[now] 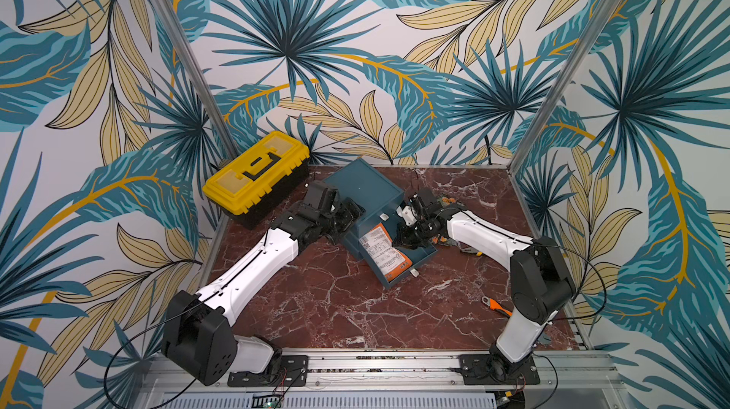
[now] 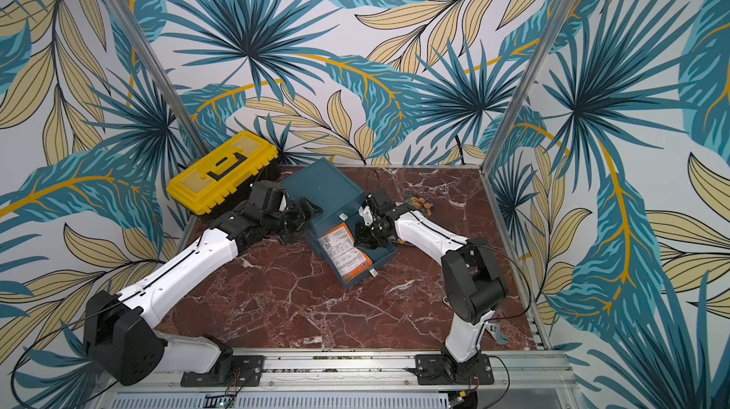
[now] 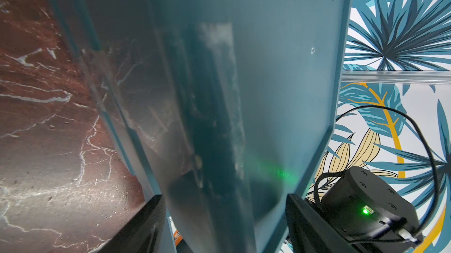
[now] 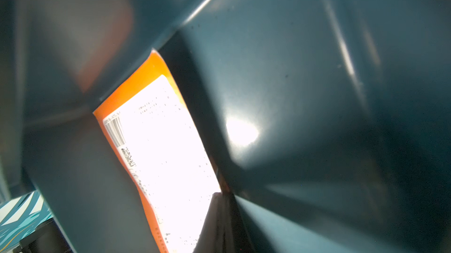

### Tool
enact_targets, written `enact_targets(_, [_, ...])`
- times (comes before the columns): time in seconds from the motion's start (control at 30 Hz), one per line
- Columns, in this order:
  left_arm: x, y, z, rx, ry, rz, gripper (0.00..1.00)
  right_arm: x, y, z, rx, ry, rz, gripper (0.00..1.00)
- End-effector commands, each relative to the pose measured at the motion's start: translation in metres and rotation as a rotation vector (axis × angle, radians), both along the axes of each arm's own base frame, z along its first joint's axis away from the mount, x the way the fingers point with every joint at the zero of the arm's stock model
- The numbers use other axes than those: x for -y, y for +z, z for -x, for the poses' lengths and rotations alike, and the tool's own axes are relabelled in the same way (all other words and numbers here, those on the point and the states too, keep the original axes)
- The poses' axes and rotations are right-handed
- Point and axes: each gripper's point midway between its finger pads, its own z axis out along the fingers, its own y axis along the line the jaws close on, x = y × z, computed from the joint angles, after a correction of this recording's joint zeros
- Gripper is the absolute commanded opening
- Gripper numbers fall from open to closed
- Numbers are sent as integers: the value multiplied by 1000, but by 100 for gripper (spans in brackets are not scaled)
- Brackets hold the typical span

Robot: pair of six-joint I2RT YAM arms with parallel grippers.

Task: Take the seed bags out of the drawer
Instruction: Pick up the seed packet from the drawer.

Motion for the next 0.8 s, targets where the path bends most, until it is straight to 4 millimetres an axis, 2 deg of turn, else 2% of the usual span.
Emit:
enact_targets(0.0, [-3, -4, 7, -2, -2, -4, 82, 5, -1, 3, -12, -31, 30, 0])
enact_targets(0.47, [-4, -5, 7, -2, 8, -10, 82, 32, 28, 3, 46, -88, 31, 0])
enact_targets(0.77, [-5, -6, 7, 1, 12, -8, 82, 48, 57, 11, 76, -114, 13, 0])
